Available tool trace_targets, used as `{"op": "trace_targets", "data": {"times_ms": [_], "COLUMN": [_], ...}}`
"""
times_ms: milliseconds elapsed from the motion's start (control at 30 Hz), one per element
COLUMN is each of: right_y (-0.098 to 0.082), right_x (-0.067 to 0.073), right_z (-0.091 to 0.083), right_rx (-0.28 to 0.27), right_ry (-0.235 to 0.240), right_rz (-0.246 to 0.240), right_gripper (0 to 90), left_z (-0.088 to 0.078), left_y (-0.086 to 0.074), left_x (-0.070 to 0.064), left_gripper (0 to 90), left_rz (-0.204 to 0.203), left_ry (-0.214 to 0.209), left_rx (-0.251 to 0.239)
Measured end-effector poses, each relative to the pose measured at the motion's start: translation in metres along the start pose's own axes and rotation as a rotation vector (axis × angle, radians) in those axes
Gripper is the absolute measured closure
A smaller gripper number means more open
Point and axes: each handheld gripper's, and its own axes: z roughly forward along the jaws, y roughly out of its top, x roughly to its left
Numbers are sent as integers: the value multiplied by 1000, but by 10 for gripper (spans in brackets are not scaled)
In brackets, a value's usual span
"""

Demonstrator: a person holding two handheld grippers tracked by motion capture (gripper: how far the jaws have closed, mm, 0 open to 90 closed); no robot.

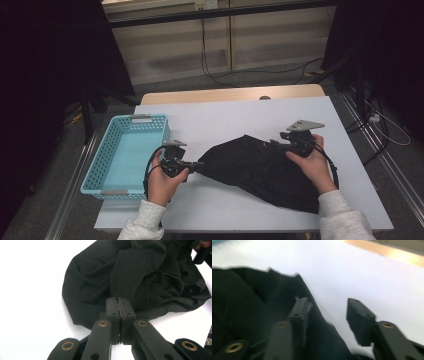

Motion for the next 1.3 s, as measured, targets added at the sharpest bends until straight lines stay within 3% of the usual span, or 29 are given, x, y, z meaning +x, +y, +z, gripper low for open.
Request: {"op": "trace_targets", "data": {"times_ms": [100, 200, 267, 367, 433, 533, 600, 667, 767, 833, 900, 1000, 1133, 1300], "right_y": [0, -5, -7, -10, -12, -14, -17, -20, -30, -35, -36, -28, -17, -5], "right_x": [7, 14, 12, 5, 3, -6, -18, -21, -23, -23, -22, -20, -19, -24], "right_z": [13, 36, 35, 29, 25, 11, -10, -16, -28, -31, -32, -30, -19, 0], "right_rx": [22, 134, 158, 157, 148, 107, 63, 58, 91, 122, 115, 82, 65, 62], "right_ry": [30, 20, 13, 44, 47, 13, -15, -20, -33, -26, -40, -50, -42, -24], "right_rz": [-1, -11, -5, 3, 11, 37, 79, 92, 87, 99, 78, 34, 16, 36], "right_gripper": [466, 505, 570, 820, 853, 864, 862, 859, 836, 763, 680, 592, 548, 519], "left_z": [-1, -1, -1, -1, -1, -1, 0, 2, 11, 17, 22, 25, 25, 25], "left_y": [-2, -4, -4, -4, -4, -3, -1, 0, 0, 0, -1, -1, -1, -1], "left_x": [3, 4, 3, 2, 3, 3, 3, 2, 1, 0, 1, 2, 3, 3], "left_gripper": [884, 884, 884, 884, 884, 884, 884, 884, 884, 883, 883, 883, 882, 882], "left_rz": [-11, -14, -11, -6, -6, -3, 0, 2, 5, 9, 8, 6, 5, 4], "left_ry": [-5, -1, -3, -2, 2, 5, 2, -3, -6, 5, 9, 17, 16, 13], "left_rx": [7, 16, 22, 25, 24, 20, 8, 8, 25, 43, 59, 68, 68, 67]}}
